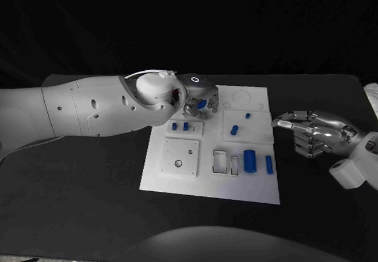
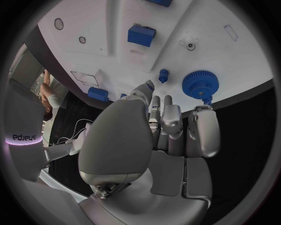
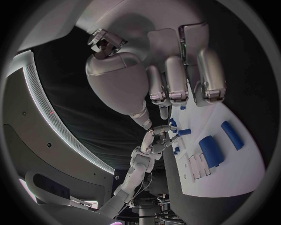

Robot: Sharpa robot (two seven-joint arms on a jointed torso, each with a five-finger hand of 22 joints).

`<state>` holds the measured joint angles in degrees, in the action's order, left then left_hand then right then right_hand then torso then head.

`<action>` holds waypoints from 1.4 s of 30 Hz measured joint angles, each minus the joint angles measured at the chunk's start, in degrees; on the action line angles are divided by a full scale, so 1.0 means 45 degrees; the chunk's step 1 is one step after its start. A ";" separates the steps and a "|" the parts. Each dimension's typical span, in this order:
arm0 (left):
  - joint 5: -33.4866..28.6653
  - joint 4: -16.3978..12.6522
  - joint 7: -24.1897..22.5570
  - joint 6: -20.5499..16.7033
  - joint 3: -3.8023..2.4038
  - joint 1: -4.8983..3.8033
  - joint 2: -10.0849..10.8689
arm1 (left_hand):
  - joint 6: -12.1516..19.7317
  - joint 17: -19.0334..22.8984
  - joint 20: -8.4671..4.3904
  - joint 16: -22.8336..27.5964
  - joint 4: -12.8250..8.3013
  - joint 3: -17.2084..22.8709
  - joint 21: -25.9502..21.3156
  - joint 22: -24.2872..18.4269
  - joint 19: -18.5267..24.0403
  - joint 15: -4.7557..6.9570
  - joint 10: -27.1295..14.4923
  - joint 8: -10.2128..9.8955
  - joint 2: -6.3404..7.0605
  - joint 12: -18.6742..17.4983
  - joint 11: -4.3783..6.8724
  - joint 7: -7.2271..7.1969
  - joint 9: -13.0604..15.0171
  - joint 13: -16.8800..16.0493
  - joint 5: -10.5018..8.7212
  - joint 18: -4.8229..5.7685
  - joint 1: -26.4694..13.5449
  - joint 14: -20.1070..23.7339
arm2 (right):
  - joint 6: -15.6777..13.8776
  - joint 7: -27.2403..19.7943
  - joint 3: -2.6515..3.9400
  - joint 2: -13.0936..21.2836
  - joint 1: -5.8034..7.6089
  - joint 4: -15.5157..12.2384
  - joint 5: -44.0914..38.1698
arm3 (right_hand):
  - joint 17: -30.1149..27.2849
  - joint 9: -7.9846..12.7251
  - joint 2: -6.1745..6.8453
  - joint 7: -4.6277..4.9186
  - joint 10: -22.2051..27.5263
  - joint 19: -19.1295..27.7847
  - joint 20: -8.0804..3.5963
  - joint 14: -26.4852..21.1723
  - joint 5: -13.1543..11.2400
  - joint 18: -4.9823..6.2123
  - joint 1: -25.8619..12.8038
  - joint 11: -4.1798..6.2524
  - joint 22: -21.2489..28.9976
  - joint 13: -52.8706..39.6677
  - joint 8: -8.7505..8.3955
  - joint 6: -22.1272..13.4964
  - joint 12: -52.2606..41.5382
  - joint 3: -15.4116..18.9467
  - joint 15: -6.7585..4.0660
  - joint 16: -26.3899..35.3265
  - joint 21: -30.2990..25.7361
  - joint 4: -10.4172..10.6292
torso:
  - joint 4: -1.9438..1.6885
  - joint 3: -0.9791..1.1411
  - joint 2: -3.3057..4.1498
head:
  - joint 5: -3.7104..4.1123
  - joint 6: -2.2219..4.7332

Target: Assemble the parts on the task board

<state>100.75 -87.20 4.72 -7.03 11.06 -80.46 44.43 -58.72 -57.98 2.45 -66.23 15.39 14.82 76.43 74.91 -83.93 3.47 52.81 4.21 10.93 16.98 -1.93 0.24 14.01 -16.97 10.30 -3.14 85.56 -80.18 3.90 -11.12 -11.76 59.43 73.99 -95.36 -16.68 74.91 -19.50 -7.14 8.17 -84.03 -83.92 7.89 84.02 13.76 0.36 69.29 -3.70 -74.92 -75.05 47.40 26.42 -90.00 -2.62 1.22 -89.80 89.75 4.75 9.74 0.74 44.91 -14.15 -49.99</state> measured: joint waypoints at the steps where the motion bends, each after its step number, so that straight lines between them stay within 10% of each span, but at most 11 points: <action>1: 0.0004 0.0014 0.0032 0.0019 0.0001 0.0000 0.0003 | 0.0019 0.0035 0.0000 0.0000 0.0000 0.0000 0.0000 0.0000 0.0000 0.0000 -0.0020 0.0000 0.0000 0.0000 -0.0020 -0.0019 -0.0014 0.0000 0.0000 0.0000 0.0000 0.0000 | 0.0003 0.0002 0.0000 -0.0002 0.0000 0.0003 0.0000 | 0.0000 0.0000 0.0000 0.0000 0.0000 0.0000 0.0000 0.0000 0.0000 0.0001 0.0000 0.0000 0.0000 0.0000 0.0000 0.0000 0.0000 0.0000 0.0000 0.0000 0.0000 0.0000 | 0.0009 -0.0001 0.0001 | -0.0010 0.0000; 42: 0.0099 -0.0058 0.0326 0.0567 0.0162 0.0000 0.0553 | 0.0019 -0.0584 -0.0001 -0.0674 0.0018 0.0191 -0.0047 -0.0001 0.0000 -0.0042 -0.0111 -0.0002 0.0000 0.0408 -0.0019 -0.0016 -0.0064 -0.0213 -0.0062 0.0000 -0.0001 -0.0142 | 0.0111 0.0056 0.0002 -0.0108 -0.0043 0.0176 0.0008 | 0.0008 0.0044 0.0000 0.0000 0.0000 0.0000 0.0000 0.0000 -0.0001 0.0001 0.0000 0.0000 -0.0004 -0.0002 -0.0051 0.0000 0.0000 0.0000 0.0000 0.0000 0.0000 0.0000 | 0.0199 0.0065 0.0045 | -0.0238 0.0000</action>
<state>101.19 -87.46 6.18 -4.48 11.79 -80.46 46.92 -58.64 -60.61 2.44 -69.26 15.47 15.68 76.22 74.91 -83.93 3.28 52.31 4.20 10.93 18.82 -2.02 0.17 13.73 -17.93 10.02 -3.14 85.55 -80.81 4.40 -10.87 -11.75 58.94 73.80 -94.57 -16.65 74.94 -19.31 -7.14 8.17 -84.03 -83.92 7.89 84.02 13.76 0.37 69.29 -3.70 -74.94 -75.06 47.17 26.42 -90.00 -2.62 1.22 -89.80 89.75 4.74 10.63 1.03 45.11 -15.22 -49.99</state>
